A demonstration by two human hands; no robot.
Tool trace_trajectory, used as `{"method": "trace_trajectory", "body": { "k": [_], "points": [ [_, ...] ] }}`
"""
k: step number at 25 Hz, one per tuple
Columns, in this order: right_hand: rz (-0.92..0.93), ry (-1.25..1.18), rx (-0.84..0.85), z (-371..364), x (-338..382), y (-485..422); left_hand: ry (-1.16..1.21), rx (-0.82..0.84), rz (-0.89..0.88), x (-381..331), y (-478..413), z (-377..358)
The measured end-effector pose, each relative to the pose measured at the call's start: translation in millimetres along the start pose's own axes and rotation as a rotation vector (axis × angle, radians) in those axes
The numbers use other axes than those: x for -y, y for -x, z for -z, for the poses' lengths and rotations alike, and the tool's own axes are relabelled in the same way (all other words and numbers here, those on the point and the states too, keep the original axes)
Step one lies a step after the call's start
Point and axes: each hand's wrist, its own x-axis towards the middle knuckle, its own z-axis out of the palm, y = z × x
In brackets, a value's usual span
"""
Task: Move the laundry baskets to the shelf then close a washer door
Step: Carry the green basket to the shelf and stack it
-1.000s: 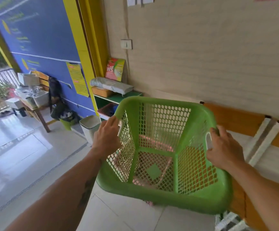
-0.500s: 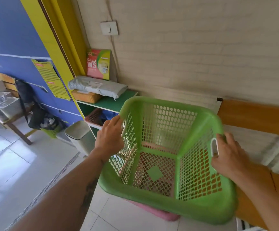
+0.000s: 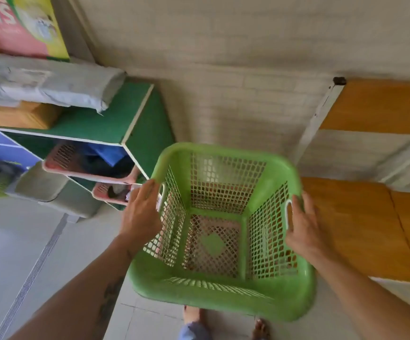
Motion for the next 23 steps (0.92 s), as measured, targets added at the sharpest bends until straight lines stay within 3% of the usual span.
{"method": "trace_trajectory", "body": {
  "k": [6, 11, 16, 20, 23],
  "points": [
    [-0.135, 0.031, 0.138, -145, 2, -23, -0.011, 0.184, -0.038, 44, 6, -156],
    [-0.202, 0.055, 0.174, -189, -1, -13, -0.046, 0.180, -0.050, 54, 20, -203],
    [-0.117, 0.057, 0.220, -150, -1, -12, -0.144, 0.419, -0.017, 49, 11, -175],
    [-0.168, -0.048, 0.251, -92, -3, 4, 0.080, 0.379, 0.149, 13, -10, -113],
    [-0.229, -0.108, 0.213, -27, -7, 25, 0.190, 0.376, 0.102, -39, -33, -58]
  ]
}}
